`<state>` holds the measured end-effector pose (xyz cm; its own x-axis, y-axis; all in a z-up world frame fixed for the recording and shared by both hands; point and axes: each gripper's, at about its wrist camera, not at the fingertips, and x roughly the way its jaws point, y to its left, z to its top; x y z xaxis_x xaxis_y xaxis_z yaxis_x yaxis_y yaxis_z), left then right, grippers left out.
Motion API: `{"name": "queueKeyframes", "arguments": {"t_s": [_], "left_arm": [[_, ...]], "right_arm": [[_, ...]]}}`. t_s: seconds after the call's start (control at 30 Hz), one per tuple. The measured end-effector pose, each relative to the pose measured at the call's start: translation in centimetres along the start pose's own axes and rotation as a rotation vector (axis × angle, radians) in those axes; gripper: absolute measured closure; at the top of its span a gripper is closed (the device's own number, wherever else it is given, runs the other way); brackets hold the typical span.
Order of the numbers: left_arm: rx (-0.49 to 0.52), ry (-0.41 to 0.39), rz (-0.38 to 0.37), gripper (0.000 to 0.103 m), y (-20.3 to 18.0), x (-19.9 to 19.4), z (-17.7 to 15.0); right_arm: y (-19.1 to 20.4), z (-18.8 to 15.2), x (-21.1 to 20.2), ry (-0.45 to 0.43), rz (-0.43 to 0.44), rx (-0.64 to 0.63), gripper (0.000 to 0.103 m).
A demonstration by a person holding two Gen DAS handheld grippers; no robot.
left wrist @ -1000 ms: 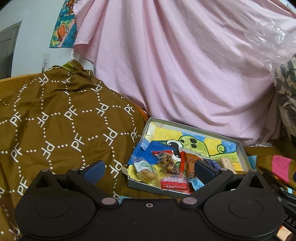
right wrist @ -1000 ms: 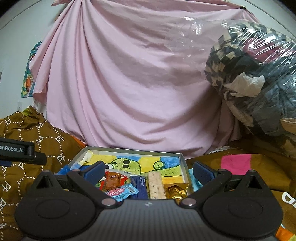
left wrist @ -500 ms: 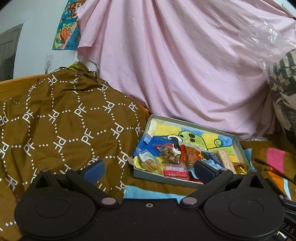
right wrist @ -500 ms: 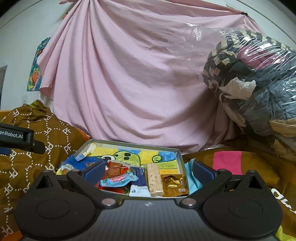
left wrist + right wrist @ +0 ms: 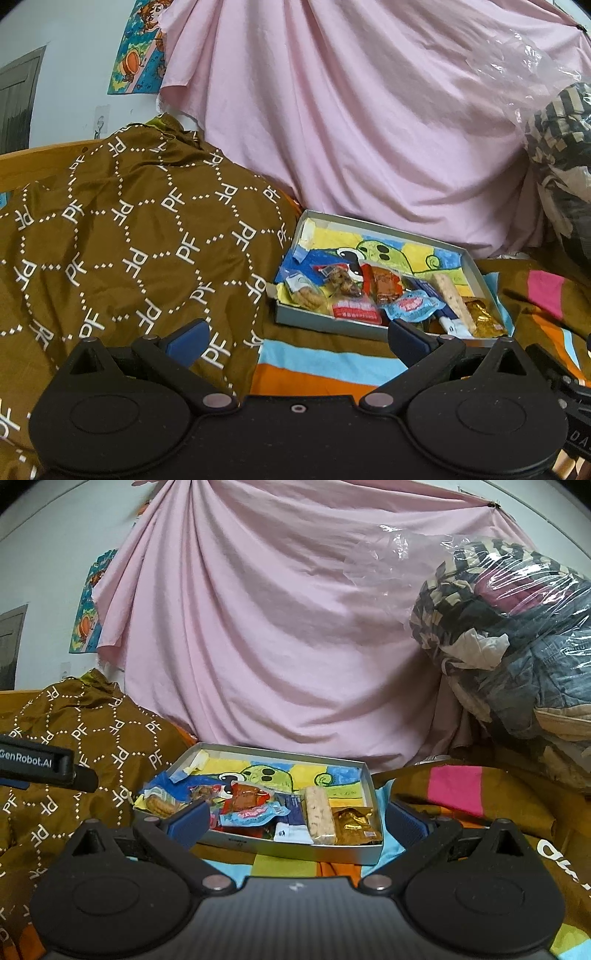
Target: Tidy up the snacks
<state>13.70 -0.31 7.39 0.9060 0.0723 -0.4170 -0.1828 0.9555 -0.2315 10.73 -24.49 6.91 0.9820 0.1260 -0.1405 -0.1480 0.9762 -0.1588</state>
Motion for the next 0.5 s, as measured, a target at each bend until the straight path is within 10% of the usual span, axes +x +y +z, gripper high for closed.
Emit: {"name": "queueKeyframes", "arguments": {"t_s": [0.5], "left_arm": [[0.02, 0.008, -0.002, 0.001, 0.7, -1.2, -2.1]], "right_arm": [[0.1, -0.9, -1.4, 0.026, -0.001, 0.004, 0.0]]}}
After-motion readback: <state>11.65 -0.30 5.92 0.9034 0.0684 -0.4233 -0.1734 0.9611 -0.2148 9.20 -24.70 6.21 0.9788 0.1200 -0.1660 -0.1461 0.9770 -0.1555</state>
